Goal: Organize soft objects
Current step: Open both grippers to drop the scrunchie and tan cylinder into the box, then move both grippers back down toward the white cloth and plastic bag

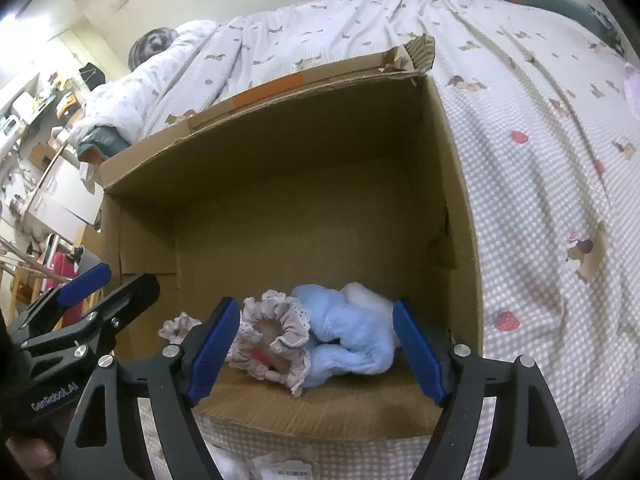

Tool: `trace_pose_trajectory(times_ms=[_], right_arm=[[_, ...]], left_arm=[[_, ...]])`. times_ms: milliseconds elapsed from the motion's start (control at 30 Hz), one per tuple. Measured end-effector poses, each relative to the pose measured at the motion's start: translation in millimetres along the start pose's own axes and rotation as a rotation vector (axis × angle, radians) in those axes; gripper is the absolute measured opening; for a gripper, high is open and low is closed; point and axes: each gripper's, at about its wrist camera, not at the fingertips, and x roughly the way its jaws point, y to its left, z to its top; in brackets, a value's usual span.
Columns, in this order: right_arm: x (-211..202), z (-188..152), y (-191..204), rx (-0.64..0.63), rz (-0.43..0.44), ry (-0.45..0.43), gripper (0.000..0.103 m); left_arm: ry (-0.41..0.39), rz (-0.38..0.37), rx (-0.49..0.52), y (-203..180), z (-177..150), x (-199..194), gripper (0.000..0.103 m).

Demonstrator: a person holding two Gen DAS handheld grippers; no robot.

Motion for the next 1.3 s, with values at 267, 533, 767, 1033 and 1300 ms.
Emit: trace_pose_trajectory(times_ms=[267, 533, 767, 1033, 1300], right_arm=[[-10, -1, -8, 0.042, -0.029, -0.035, 0.1], [-21, -10, -18, 0.096, 0.006, -0.074, 0.103], [-41, -19, -13, 0.073, -0.013, -0.131, 0.103], [-46, -36, -15, 0.088, -0.006, -0.087, 0.103], [-53, -62, 0, 0.013, -0.042, -0.072, 0.103]], left_arm=[[-0.022, 0.024, -0.014, 7, -6, -13, 0.087], [-0.022, 0.044, 0.001, 15, -19, -29, 0.087], [-0.001, 0.041, -0.054, 29, -36, -42, 0.087], [0.048, 0.037, -0.066, 37, -62, -52, 0.087], [0.095, 0.05, -0.073, 43, -87, -59, 0.087]])
